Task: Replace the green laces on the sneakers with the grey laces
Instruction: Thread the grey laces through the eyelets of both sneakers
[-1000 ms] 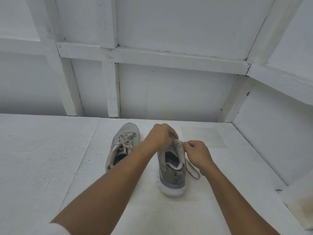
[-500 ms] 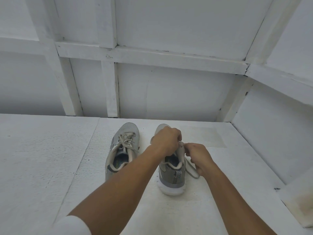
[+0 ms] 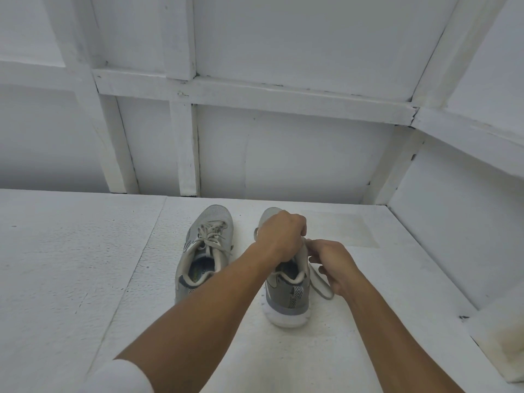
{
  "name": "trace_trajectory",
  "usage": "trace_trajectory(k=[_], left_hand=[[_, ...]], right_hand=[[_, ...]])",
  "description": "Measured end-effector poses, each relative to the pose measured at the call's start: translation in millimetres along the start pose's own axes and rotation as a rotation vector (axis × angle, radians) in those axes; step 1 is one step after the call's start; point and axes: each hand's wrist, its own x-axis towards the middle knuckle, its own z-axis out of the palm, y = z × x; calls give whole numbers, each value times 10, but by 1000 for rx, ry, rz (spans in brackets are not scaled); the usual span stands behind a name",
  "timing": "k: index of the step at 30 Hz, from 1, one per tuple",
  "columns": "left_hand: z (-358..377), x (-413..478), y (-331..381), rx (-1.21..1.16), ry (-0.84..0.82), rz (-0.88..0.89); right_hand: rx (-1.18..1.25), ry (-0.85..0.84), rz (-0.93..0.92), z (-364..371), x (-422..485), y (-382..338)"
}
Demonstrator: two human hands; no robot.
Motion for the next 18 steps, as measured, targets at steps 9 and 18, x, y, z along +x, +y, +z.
trace_trajectory(k=[9,18], left_hand=[[93,-77,-86,-28,76,31],[175,-50,-235,-84,64,50]], right_hand=[[22,10,-53,-29,-67,-3],[7,40,-79,-13,-95,-27]])
